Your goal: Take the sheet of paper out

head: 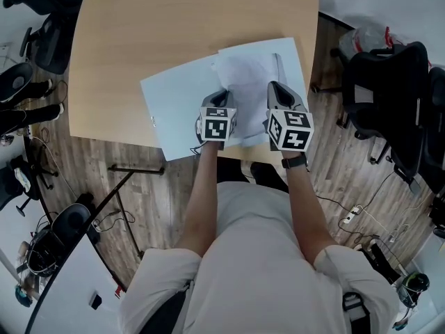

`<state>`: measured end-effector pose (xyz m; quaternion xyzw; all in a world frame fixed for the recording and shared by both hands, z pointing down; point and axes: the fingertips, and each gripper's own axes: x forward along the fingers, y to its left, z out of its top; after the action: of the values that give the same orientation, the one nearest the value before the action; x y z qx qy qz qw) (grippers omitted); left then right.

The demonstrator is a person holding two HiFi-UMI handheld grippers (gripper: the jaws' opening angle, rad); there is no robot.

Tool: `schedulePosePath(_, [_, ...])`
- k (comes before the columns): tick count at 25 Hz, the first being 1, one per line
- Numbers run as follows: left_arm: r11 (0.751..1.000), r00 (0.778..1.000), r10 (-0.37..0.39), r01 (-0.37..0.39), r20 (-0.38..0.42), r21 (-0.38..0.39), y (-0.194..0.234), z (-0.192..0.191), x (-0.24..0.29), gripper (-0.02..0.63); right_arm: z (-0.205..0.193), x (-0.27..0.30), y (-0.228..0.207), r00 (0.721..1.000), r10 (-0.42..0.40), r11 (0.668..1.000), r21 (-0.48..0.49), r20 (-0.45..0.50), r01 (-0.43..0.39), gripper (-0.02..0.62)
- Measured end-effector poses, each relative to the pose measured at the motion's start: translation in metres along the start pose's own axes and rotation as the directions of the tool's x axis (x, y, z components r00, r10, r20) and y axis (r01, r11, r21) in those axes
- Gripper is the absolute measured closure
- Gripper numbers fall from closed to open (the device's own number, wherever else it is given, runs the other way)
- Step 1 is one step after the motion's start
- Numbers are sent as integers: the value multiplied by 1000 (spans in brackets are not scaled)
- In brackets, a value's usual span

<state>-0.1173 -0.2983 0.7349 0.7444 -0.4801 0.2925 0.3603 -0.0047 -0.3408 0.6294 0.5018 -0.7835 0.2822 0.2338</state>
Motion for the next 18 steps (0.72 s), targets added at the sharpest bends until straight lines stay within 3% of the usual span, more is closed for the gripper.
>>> schedulePosePath(18, [990, 995, 84, -78, 52, -115, 38, -24, -41, 594, 0, -1, 42, 997, 72, 995, -67, -4, -72, 581])
